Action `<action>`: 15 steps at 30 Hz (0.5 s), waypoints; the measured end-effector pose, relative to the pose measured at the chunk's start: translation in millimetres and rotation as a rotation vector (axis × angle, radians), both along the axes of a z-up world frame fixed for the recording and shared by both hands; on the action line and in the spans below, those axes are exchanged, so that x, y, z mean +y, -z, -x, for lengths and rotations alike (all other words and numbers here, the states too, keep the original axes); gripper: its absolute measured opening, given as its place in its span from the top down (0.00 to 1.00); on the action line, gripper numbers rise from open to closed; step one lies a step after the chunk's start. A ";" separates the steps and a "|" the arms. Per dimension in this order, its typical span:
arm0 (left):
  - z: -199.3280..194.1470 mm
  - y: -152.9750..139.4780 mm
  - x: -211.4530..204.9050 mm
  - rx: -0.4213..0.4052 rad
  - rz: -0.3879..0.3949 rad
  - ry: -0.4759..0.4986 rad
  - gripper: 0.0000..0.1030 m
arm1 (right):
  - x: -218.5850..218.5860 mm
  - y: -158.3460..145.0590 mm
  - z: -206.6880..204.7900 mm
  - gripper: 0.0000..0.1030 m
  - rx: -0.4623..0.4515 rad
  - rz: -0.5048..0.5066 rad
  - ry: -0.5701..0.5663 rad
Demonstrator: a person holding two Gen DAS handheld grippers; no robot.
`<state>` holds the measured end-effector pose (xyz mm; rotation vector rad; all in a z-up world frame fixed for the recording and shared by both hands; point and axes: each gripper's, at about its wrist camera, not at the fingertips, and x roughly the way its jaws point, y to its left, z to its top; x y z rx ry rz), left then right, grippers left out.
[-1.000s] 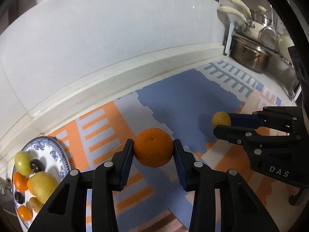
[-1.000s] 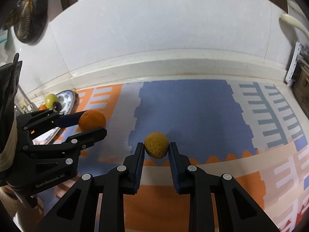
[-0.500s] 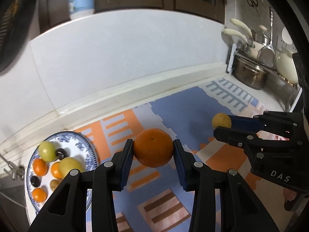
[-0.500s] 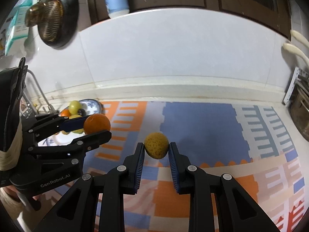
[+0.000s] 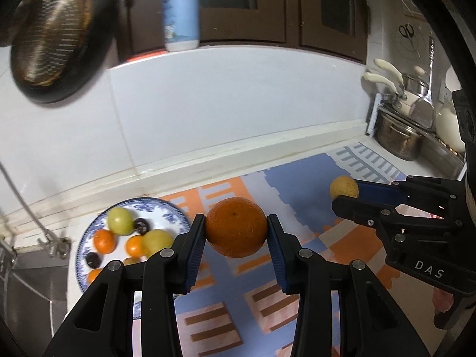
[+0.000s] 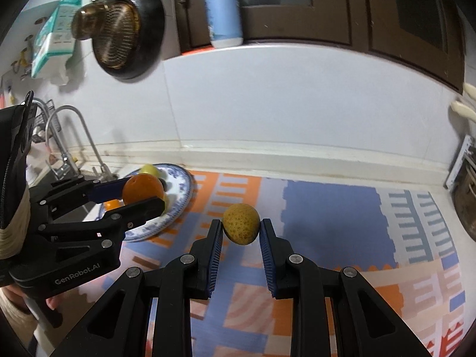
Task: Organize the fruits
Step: 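Carry the orange and small fruit onto the plate and open both tools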
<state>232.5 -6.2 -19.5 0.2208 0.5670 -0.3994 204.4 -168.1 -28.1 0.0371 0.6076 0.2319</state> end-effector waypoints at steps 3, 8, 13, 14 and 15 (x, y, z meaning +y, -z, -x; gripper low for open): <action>4.7 -4.5 12.0 -0.007 0.007 -0.026 0.61 | 9.8 -5.3 1.4 0.74 -0.014 0.002 -0.022; 10.3 -10.5 31.0 -0.014 0.017 -0.070 0.61 | 26.2 -11.4 1.2 0.74 -0.032 0.008 -0.063; 13.6 -13.6 48.6 -0.020 0.020 -0.114 0.61 | 42.2 -13.8 -2.7 0.74 -0.037 0.007 -0.108; 14.2 -13.8 52.5 -0.020 0.021 -0.125 0.61 | 45.3 -13.9 -3.5 0.74 -0.038 0.007 -0.116; 14.6 -13.9 56.6 -0.020 0.022 -0.135 0.61 | 49.1 -14.1 -4.2 0.74 -0.038 0.007 -0.126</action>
